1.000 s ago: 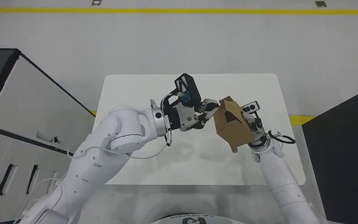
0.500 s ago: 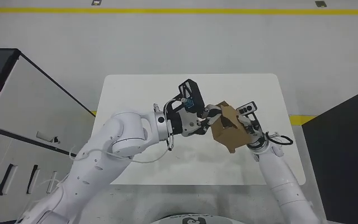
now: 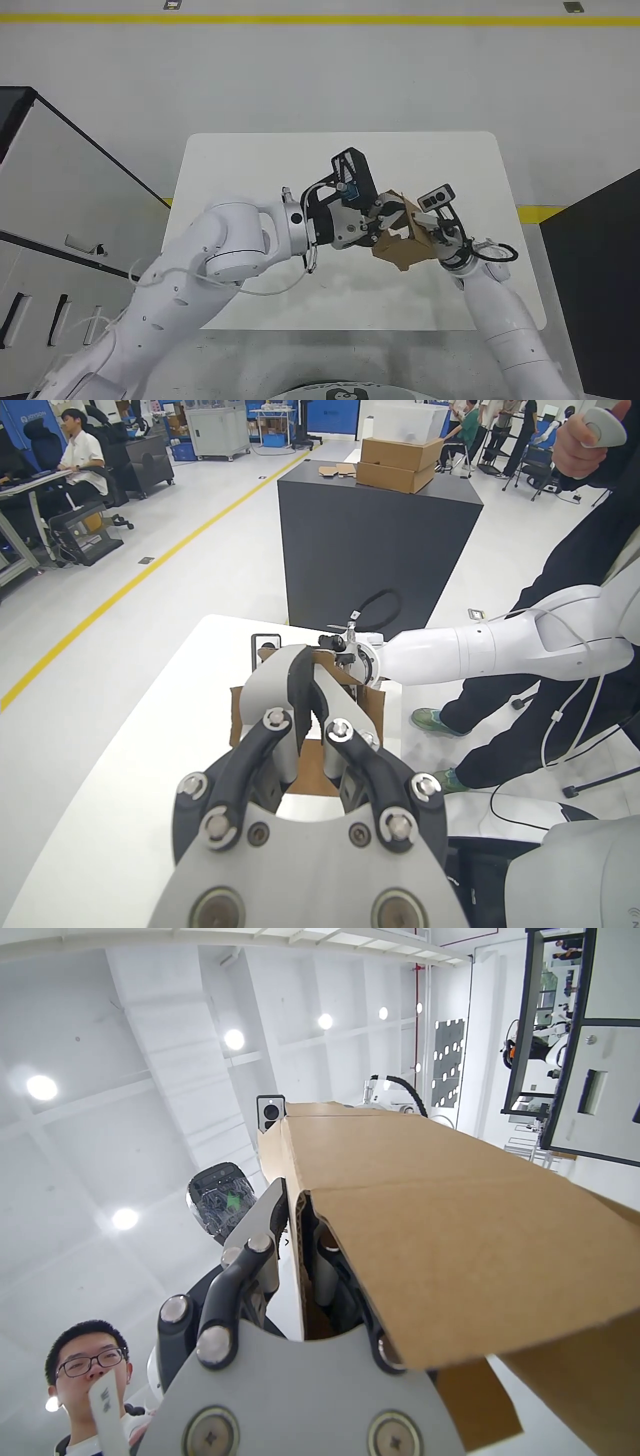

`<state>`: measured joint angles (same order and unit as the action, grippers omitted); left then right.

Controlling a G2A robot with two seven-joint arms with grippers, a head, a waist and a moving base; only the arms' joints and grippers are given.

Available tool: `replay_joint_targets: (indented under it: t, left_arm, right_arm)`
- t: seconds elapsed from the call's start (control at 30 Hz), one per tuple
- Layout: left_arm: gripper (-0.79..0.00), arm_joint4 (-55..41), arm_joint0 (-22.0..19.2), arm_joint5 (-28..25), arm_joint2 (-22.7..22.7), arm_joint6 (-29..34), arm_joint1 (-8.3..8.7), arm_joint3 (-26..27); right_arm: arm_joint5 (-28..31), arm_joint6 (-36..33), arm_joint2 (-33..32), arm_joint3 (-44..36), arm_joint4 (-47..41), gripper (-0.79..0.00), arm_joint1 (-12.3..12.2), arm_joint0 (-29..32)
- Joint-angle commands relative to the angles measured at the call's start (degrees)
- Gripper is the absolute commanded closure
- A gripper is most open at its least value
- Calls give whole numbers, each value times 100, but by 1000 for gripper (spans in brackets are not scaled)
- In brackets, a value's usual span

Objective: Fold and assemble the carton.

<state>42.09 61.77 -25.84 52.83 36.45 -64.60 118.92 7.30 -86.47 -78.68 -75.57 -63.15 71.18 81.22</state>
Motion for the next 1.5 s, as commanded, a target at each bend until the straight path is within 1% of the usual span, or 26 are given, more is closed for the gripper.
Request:
replay_joint_targets:
  t: [0.0, 0.4, 0.57, 0.67, 0.77, 0.97, 1.07, 1.23, 1.47]
  left_arm:
    - [0, 2, -13, -14, -27, 48, -4, 6]
    - [0, -39, -189, -65, -256, 343, -51, -53]
    - [0, -57, -246, 2, -337, 394, -76, -90]
    - [0, -57, -243, 101, -236, 286, -76, -64]
    - [0, -59, -185, 170, -37, 242, -51, 40]
    - [0, -46, 35, 170, 368, 204, 19, 335]
    - [0, -64, 130, 158, 475, 226, 43, 499]
    - [0, -135, 212, 77, 413, 316, 51, 710]
    - [0, -196, 162, 50, 139, 283, 13, 639]
  right_arm:
    - [17, 7, 1, -16, 68, 0, -6, 9]
    - [117, 133, 12, -43, 387, 0, -36, 40]
    - [131, 174, 21, -70, 432, 0, -44, 56]
    - [117, 171, 5, -72, 283, 0, -42, 84]
    - [75, 97, -24, -69, 32, 0, -36, 113]
    - [20, 11, -86, -32, -527, 0, -11, 147]
    - [-43, 61, -106, -10, -744, 0, 3, 152]
    - [-89, 269, -120, -51, -1044, 0, 34, 179]
    - [-21, 522, -120, -158, -1122, 0, 65, 196]
